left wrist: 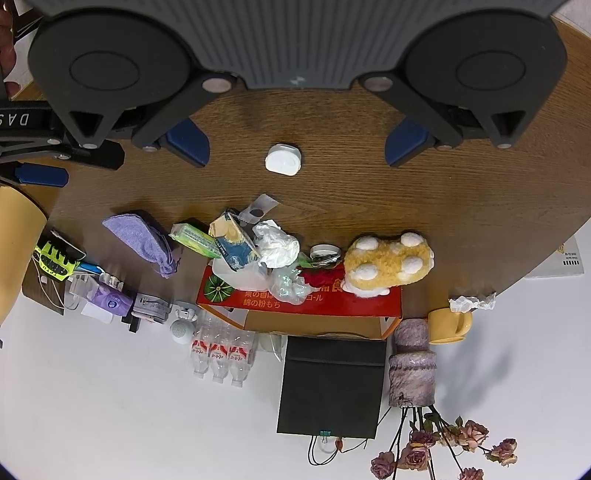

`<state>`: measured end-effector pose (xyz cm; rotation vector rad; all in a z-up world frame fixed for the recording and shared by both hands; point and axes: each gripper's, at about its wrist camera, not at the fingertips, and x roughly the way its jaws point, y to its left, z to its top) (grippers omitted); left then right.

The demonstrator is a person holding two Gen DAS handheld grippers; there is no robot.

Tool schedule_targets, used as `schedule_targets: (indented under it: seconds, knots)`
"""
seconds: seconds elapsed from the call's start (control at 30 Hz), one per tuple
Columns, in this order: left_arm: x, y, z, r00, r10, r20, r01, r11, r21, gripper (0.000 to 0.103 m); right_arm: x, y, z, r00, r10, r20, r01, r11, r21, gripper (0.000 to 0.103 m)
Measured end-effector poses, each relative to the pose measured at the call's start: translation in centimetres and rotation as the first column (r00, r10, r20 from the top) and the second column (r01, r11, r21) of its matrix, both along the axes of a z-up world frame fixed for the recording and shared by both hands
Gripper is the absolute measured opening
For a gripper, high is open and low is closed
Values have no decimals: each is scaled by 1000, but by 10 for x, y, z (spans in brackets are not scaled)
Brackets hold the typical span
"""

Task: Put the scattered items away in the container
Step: 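Move the left tool toward the small white round lid on the table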

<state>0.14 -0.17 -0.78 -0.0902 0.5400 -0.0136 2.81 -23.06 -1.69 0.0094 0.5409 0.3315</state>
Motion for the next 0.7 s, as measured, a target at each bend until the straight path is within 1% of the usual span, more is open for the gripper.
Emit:
schedule_targets:
  seconds: [0.7]
  knots:
    - [0,-1,-4,1000,1,-11,-1,1000,-3,103,1,0,-3,1000,-2,-5,2,1000,2,103]
